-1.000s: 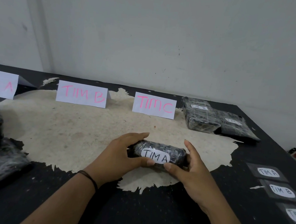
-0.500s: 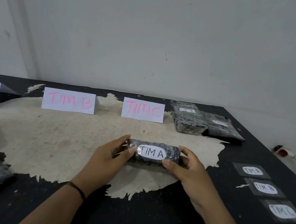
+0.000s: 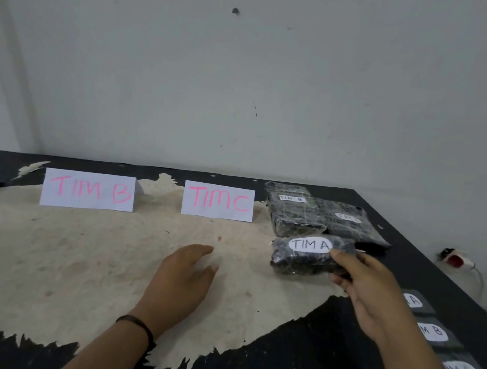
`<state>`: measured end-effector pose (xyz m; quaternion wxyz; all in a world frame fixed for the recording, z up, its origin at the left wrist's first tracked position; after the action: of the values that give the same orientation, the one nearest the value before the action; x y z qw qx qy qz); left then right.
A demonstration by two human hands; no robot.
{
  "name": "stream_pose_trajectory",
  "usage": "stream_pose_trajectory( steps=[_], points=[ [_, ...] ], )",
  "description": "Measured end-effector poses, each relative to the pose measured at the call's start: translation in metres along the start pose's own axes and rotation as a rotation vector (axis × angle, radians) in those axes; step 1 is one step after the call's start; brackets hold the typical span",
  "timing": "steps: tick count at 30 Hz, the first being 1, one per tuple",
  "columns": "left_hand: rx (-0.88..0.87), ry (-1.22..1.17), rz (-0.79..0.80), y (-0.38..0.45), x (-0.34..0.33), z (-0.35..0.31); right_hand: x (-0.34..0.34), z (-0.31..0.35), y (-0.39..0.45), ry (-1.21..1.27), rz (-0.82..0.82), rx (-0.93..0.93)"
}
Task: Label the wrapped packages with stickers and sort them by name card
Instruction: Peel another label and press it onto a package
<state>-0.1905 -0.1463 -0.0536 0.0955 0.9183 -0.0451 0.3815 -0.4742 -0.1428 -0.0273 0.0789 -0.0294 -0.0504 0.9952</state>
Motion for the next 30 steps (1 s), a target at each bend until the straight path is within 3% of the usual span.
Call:
stream_pose_trajectory(
  steps=[10, 15, 19, 23, 26, 30],
  points=[
    [-0.019, -0.013, -0.025, 0.001, -0.002, 0.006, -0.021, 0.039, 0.091, 0.311, -0.106, -0.018],
    [-0.041, 0.004, -0.036, 0.002, -0.003, 0.008, -0.020, 0.029, 0.107, -0.021, -0.272, -0.004],
    [-0.070, 0.011, -0.049, 0.003, -0.004, 0.009, -0.031, 0.034, 0.084, -0.529, -0.394, 0.167],
    [-0.079, 0.011, -0.057, 0.003, -0.005, 0.011, -0.056, 0.036, 0.077, -0.720, -0.266, 0.306],
    [-0.084, -0.003, -0.079, 0.003, -0.005, 0.011, -0.067, 0.035, 0.081, -0.744, -0.099, 0.248],
    [-0.103, -0.042, -0.139, 0.002, -0.002, 0.011, -0.076, 0.036, 0.066, -0.720, -0.094, 0.275]
  ],
)
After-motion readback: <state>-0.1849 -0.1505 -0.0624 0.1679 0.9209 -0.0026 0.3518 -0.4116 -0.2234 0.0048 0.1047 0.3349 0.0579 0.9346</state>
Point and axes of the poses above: each hand's wrist, its own y-axis towards the middle knuckle, its own x-axis out of the back of the hand, z = x × y, the point moved 4 cm from there along y, towards the middle knuckle, and after that the axes turned 12 degrees about z, right-handed, at the moved point
